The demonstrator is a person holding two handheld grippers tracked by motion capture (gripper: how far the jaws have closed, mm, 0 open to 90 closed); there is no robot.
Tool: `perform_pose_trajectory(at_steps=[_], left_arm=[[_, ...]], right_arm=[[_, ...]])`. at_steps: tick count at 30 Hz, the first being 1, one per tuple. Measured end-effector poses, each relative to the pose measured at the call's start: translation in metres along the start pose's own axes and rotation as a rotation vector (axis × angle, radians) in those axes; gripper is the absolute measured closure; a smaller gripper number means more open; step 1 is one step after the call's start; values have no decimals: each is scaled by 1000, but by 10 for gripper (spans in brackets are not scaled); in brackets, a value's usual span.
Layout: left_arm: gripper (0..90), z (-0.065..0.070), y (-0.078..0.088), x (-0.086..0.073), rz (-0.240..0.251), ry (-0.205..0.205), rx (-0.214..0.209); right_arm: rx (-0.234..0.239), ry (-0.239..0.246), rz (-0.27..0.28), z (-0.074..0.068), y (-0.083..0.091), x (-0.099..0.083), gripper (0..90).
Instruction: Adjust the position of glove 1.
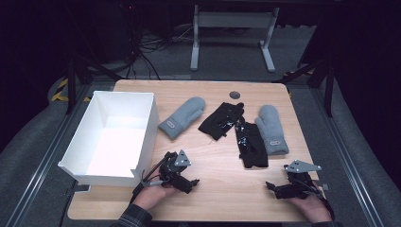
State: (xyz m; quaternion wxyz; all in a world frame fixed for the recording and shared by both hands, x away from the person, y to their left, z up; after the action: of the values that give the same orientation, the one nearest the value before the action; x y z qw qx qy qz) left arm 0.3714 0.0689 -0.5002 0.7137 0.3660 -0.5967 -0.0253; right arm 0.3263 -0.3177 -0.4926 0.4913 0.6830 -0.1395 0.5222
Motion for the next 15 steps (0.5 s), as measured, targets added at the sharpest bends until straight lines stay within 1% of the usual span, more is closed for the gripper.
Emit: perform_pose_trajectory(at_steps=[3,5,6,8,9,10,11,12,13,14,15], left_arm=[[4,-2,2,-1,-4,-16,-18],[2,-2,2,-2,1,-14,-20],[2,-3,3,-2,0,-15,-20],[2,-4,4,-2,-2,-19,-25],[2,-4,4,-3,1,-21,-28],[2,-5,4,-3,2,-20,-28],[1,-5,4,-3,1,-19,-29],[2,-5,4,-3,1,-19,-29],[2,-5,4,-3,1,-20,-27],[1,-5,4,-3,2,-19,-28],[2,-5,4,-3,1,-19,-27]], right_arm=[[1,0,0,0,0,0,3],[7,2,5,-1,0,0,21],[11,6,2,-1,1,1,48],[17,0,1,-1,4,4,170],[8,2,13,0,5,6,180],[2,2,22,0,6,9,208],[-18,-2,41,2,9,13,255],[-22,-8,57,4,10,16,289],[-22,-8,57,4,10,16,289],[-31,-20,83,8,12,22,321],[-44,-24,88,11,13,25,340]])
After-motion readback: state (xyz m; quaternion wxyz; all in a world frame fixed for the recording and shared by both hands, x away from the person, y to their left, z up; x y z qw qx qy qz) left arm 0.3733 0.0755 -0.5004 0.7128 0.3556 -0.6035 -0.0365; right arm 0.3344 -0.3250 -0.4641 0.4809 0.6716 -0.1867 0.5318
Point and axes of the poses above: each handheld gripper's, and its own axes: y roughly backward along the jaws, x roughly out of its top, z roughly to its right, the point moved 3 cm from there along -y, roughly forward along the jaws, and after that the axes turned 13 degrees about z, right-handed, at the moved point
